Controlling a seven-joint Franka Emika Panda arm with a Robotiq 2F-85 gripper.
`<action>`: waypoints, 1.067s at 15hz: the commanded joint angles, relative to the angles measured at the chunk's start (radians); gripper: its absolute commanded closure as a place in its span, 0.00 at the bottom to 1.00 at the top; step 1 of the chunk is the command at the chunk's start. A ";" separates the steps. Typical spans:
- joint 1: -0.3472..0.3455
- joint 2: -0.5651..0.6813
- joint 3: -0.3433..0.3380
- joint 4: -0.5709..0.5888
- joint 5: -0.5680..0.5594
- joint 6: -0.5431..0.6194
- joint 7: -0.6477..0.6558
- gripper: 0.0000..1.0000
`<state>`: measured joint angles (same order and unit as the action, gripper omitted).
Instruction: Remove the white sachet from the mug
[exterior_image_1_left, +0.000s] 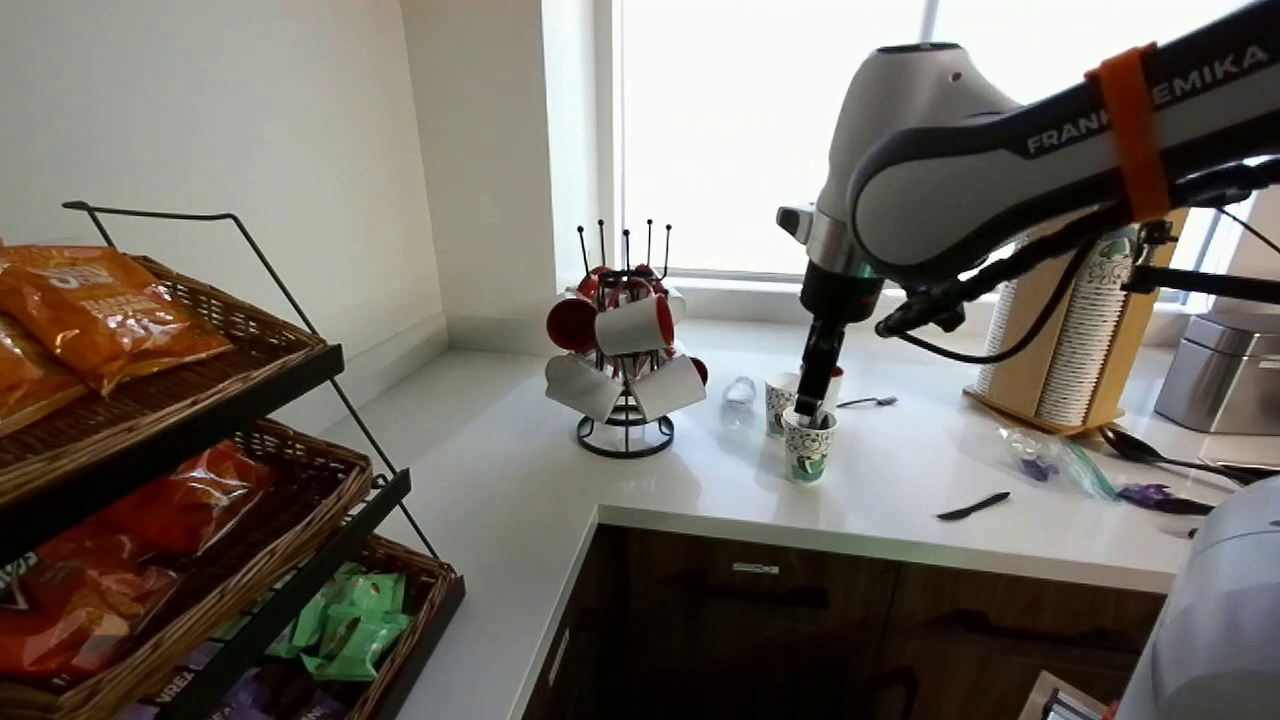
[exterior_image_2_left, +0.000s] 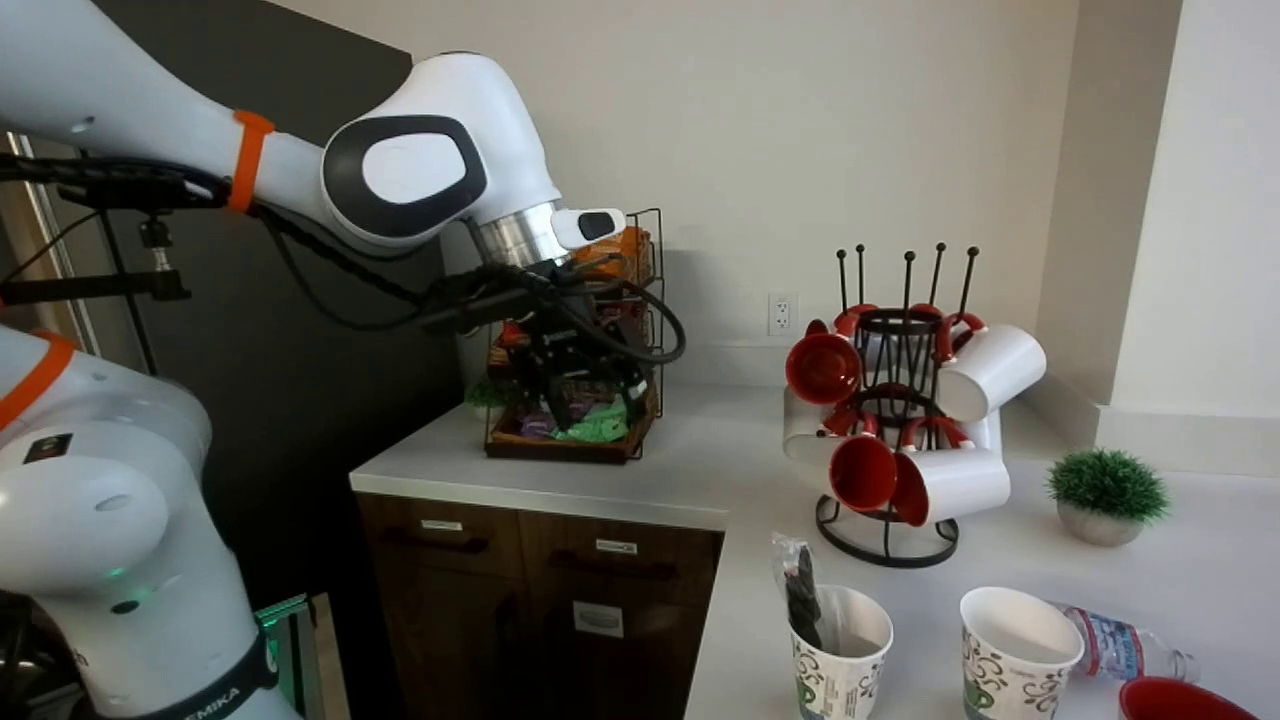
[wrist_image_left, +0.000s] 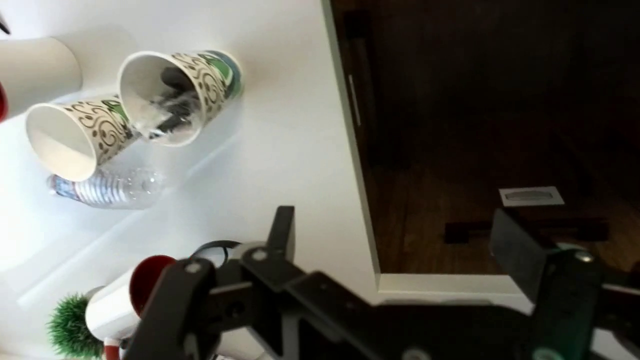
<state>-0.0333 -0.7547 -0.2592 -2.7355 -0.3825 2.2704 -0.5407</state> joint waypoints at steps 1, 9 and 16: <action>-0.042 0.005 -0.003 -0.012 -0.025 0.035 -0.024 0.00; -0.091 0.036 -0.038 -0.013 -0.066 0.095 -0.067 0.00; -0.146 0.127 -0.148 0.018 -0.055 0.234 -0.118 0.00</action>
<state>-0.1589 -0.6874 -0.3691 -2.7307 -0.4568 2.4287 -0.6126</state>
